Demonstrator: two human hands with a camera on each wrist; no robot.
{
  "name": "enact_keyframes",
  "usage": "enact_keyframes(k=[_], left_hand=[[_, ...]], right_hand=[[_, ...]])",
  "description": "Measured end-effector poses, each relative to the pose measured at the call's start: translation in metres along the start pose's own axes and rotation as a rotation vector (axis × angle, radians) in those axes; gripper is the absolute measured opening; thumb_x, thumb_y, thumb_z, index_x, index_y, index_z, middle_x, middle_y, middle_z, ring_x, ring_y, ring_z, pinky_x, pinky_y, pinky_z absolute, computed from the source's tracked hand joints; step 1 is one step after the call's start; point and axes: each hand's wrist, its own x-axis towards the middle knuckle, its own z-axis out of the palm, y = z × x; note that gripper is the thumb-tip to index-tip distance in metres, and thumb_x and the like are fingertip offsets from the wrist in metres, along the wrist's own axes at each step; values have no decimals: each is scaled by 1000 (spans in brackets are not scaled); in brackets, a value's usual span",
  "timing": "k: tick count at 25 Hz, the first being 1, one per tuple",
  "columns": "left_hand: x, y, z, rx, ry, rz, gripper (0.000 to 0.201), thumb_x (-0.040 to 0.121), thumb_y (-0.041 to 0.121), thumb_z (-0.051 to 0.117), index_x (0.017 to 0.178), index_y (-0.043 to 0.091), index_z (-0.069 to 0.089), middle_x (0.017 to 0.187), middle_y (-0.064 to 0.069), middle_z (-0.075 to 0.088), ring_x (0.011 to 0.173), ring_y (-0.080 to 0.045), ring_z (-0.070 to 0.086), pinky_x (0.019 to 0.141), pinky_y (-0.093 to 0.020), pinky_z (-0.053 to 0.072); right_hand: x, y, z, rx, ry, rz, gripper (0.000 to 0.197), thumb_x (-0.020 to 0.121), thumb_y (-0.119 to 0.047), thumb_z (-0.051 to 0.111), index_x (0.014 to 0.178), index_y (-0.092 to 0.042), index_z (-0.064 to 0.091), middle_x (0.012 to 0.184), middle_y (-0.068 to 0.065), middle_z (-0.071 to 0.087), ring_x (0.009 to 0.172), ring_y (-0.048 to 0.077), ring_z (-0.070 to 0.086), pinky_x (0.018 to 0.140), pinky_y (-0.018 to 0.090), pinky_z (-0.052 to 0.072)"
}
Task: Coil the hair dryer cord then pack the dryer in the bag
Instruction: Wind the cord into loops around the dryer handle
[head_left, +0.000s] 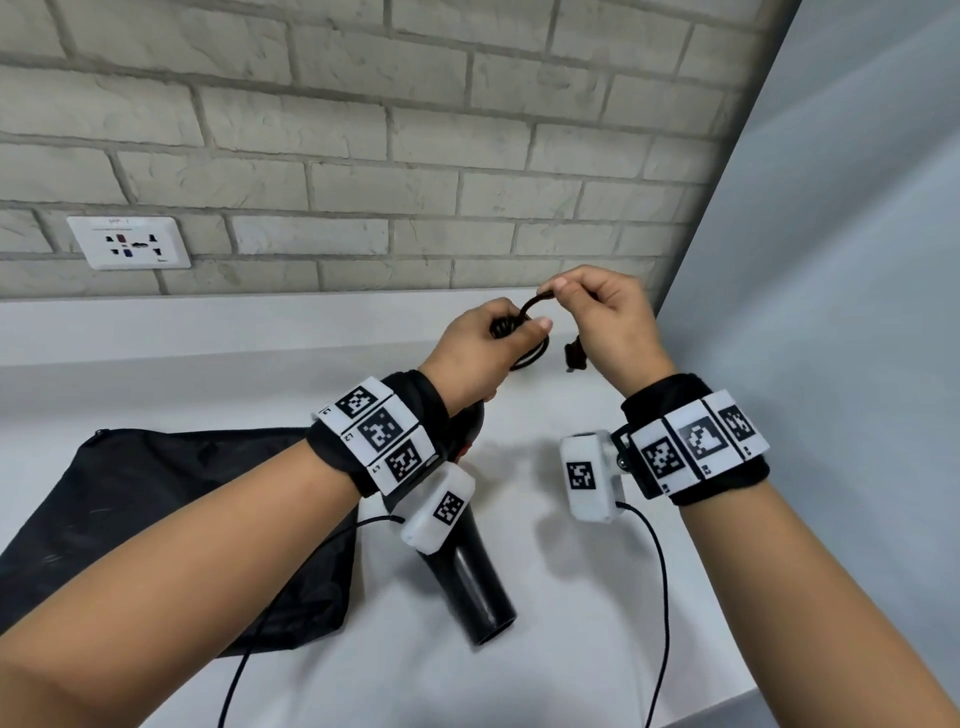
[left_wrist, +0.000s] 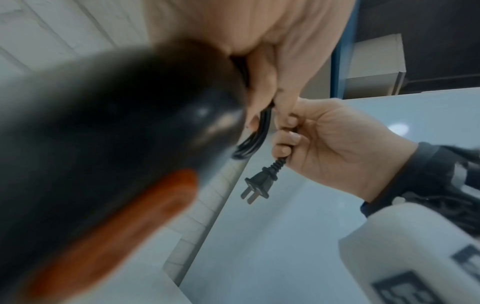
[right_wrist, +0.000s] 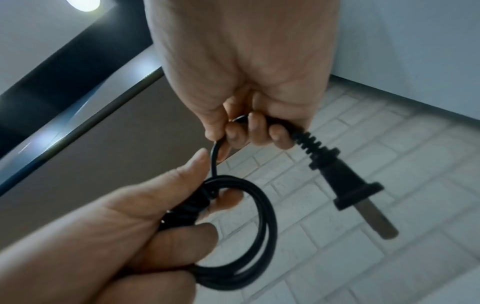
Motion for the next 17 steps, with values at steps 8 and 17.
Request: enact_keyframes(k=[8, 17], left_hand=[[9, -4, 1, -331, 153, -43, 33, 90, 40, 54, 67, 18, 49, 37, 12, 26, 29, -7, 23, 38, -19, 27], [16, -3, -4, -362, 88, -177, 31, 89, 31, 55, 66, 14, 42, 40, 6, 19, 31, -11, 15, 46, -25, 23]], right_hand=[[-13, 11, 8, 149, -189, -49, 23, 89, 5, 47, 105, -6, 60, 62, -31, 65, 60, -13, 56, 57, 2, 40], [-26, 37, 12, -126, -202, -157, 9, 89, -6, 49, 88, -6, 58, 66, -24, 55, 66, -6, 48, 65, 9, 35]])
